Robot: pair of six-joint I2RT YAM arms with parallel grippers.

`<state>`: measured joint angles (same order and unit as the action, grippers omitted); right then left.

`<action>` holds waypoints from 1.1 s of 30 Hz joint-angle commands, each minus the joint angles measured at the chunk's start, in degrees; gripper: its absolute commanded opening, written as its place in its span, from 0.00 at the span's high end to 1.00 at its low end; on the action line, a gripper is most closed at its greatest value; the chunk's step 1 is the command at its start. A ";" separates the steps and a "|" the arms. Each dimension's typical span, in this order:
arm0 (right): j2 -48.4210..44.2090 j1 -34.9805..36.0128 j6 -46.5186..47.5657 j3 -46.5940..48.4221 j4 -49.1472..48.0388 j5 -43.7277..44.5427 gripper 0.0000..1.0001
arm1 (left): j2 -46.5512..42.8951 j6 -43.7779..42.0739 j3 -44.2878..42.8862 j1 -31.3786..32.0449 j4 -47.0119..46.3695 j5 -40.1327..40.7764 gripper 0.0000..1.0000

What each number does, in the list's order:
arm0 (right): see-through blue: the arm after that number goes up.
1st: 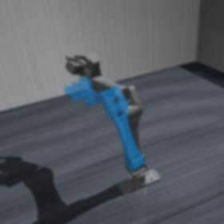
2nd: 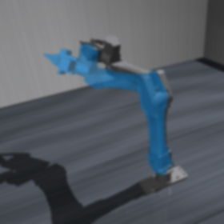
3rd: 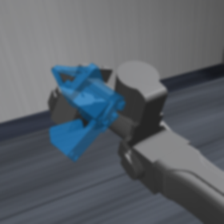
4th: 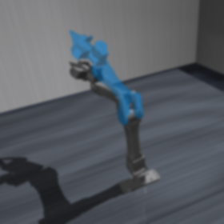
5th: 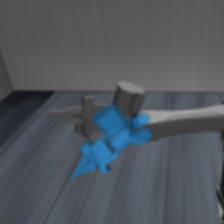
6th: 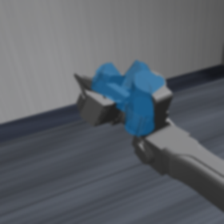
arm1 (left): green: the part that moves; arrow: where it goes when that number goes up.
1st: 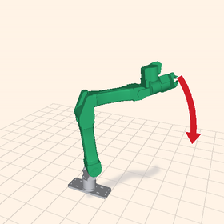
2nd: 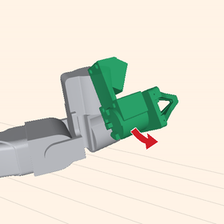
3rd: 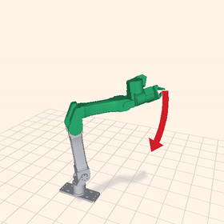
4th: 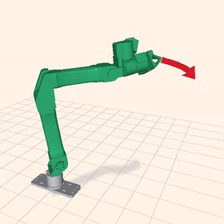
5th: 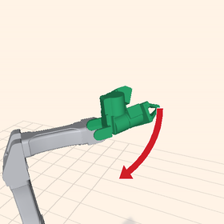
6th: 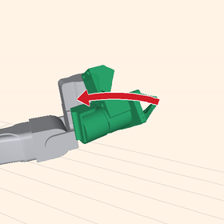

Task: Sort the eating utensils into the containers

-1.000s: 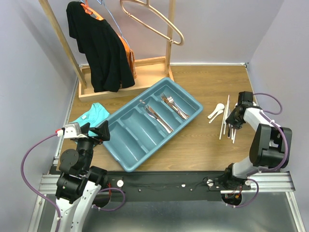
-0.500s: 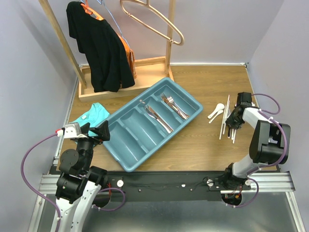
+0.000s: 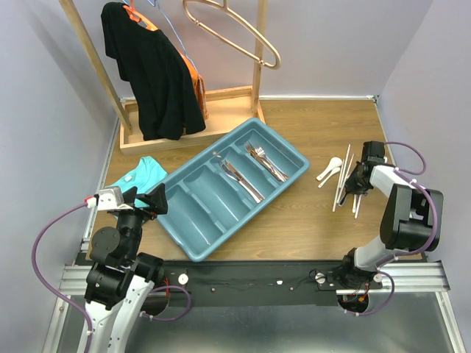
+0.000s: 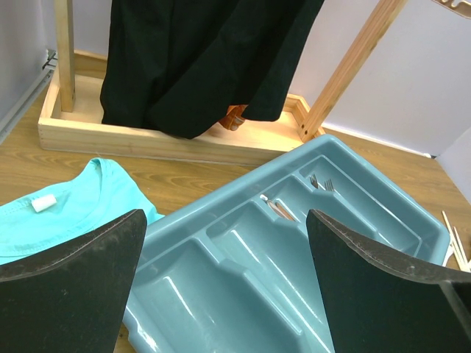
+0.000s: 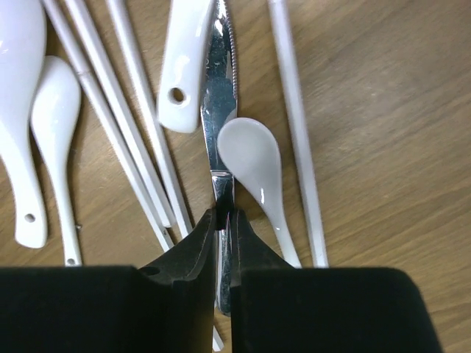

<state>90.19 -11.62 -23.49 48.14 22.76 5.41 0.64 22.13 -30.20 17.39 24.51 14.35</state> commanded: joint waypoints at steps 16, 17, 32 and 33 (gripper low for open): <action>-9.77 6.17 -9.03 -14.30 6.94 -13.76 0.99 | -3.72 -0.77 0.05 0.28 -0.52 -0.20 0.01; -11.25 6.25 -9.64 -15.00 7.20 -13.76 0.99 | -3.72 -0.77 0.05 0.37 -0.61 -0.20 0.01; -25.85 6.87 -11.94 -10.71 12.39 -7.60 0.99 | -3.46 -0.60 0.05 0.28 -0.61 -0.37 0.01; -26.12 7.57 -10.80 -10.18 12.39 -7.61 0.99 | -3.37 -0.68 0.05 0.28 -0.52 -0.37 0.01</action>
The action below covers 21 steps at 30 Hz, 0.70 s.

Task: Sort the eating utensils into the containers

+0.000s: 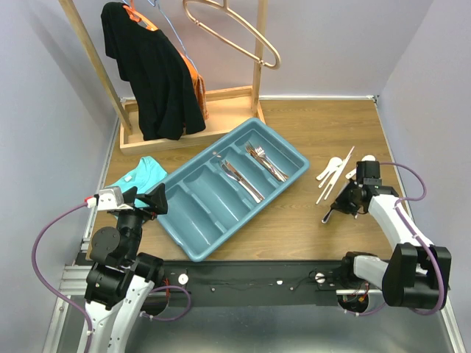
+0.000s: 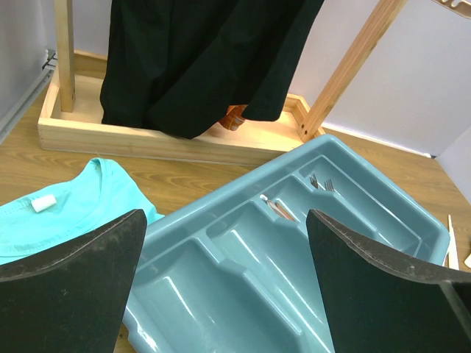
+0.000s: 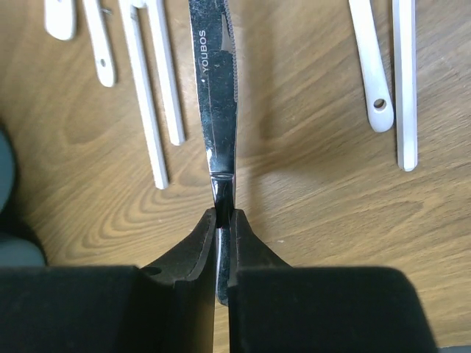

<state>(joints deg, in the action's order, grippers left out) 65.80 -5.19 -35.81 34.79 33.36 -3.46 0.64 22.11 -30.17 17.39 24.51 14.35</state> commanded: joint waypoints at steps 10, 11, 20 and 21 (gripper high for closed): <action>-2.17 12.30 8.56 15.30 0.21 3.20 0.99 | -2.67 -0.66 0.03 0.28 -0.61 -0.55 0.01; -1.82 13.35 8.91 16.44 -0.05 4.77 0.99 | -2.67 -0.66 0.11 0.28 -0.69 -0.55 0.01; 11.53 33.56 14.01 32.17 -3.39 4.87 0.99 | -2.31 -0.58 0.03 0.28 -0.52 -0.55 0.01; 13.46 36.80 14.36 33.49 -3.92 5.13 0.99 | -2.23 -0.66 0.03 0.28 -0.43 -0.46 0.01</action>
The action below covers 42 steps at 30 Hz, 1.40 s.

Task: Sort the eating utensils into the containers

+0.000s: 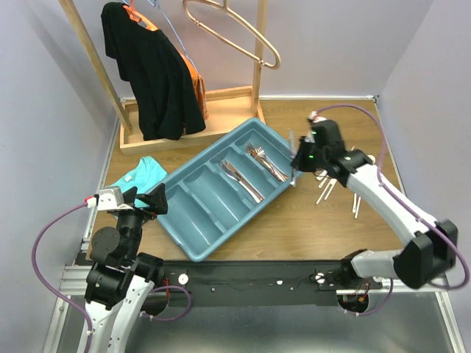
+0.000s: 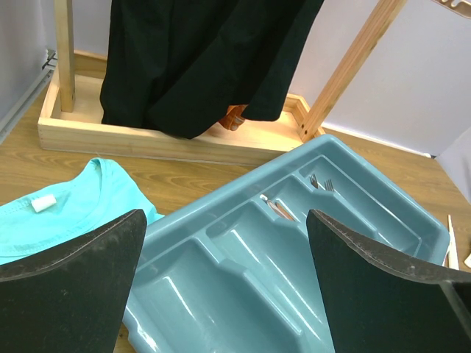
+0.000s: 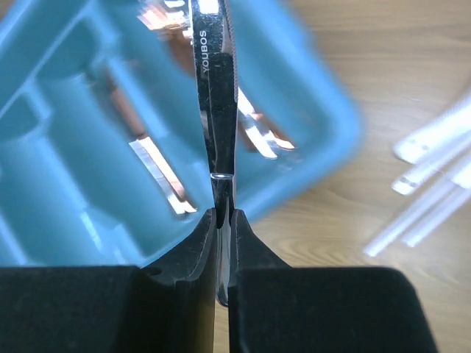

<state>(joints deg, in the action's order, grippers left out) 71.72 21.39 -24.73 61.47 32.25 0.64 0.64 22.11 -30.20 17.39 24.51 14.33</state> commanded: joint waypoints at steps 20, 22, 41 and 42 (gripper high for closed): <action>35.33 20.27 8.03 17.46 -3.95 -4.42 0.90 | -1.96 -0.58 -0.04 0.28 -0.08 -0.09 0.01; 34.54 20.27 7.60 16.93 -4.39 -4.78 0.70 | -1.70 -0.57 -0.13 0.28 -0.17 -0.18 0.01; 12.31 1.66 -2.42 7.00 -0.52 18.95 0.28 | -1.17 -0.49 -0.13 0.28 -0.08 -0.35 0.01; 11.43 -1.67 -2.78 5.43 -0.43 19.74 0.28 | -1.17 -0.57 -0.13 0.28 -0.08 -0.27 0.01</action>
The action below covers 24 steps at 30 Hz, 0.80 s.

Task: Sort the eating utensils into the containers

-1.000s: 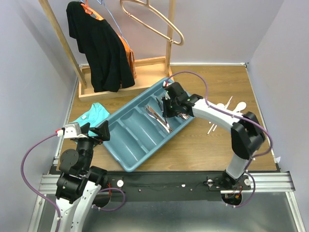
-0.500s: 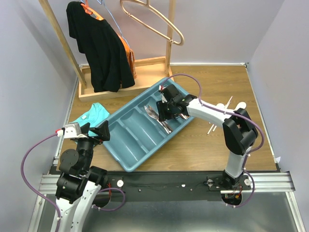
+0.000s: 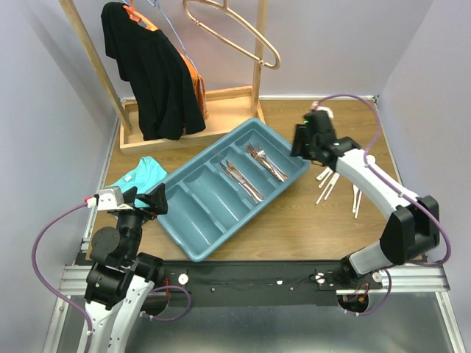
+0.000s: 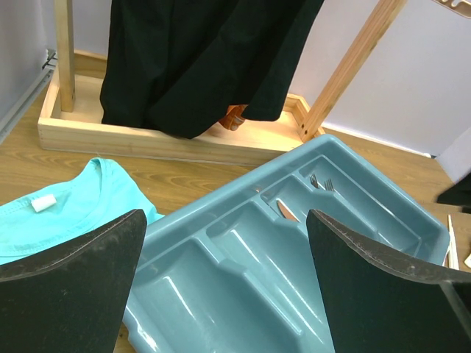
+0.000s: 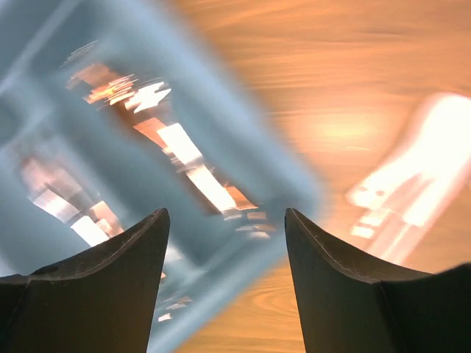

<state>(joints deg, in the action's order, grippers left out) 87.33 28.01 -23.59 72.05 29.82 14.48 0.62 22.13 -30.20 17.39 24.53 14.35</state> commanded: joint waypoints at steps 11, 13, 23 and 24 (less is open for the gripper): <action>-6.74 -29.93 -5.14 -16.06 0.76 -1.38 0.29 | -1.24 -0.60 -0.04 0.37 -0.28 -0.37 0.01; -6.30 -32.40 -5.67 -18.16 -0.72 -2.61 0.29 | -1.33 -0.60 0.05 0.28 -0.19 -0.37 0.01; -4.01 -39.52 -8.04 -26.87 -4.16 -5.52 0.34 | -1.50 -0.68 -0.04 0.28 -0.28 -0.29 0.01; -3.84 -39.70 -8.13 -27.31 -4.33 -5.52 0.35 | -1.50 -0.68 0.05 0.28 -0.28 -0.29 0.01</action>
<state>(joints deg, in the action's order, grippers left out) 82.21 -10.15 -30.00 46.48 27.97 11.07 0.62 22.11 -30.20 17.39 24.53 14.33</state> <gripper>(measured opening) 0.666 0.992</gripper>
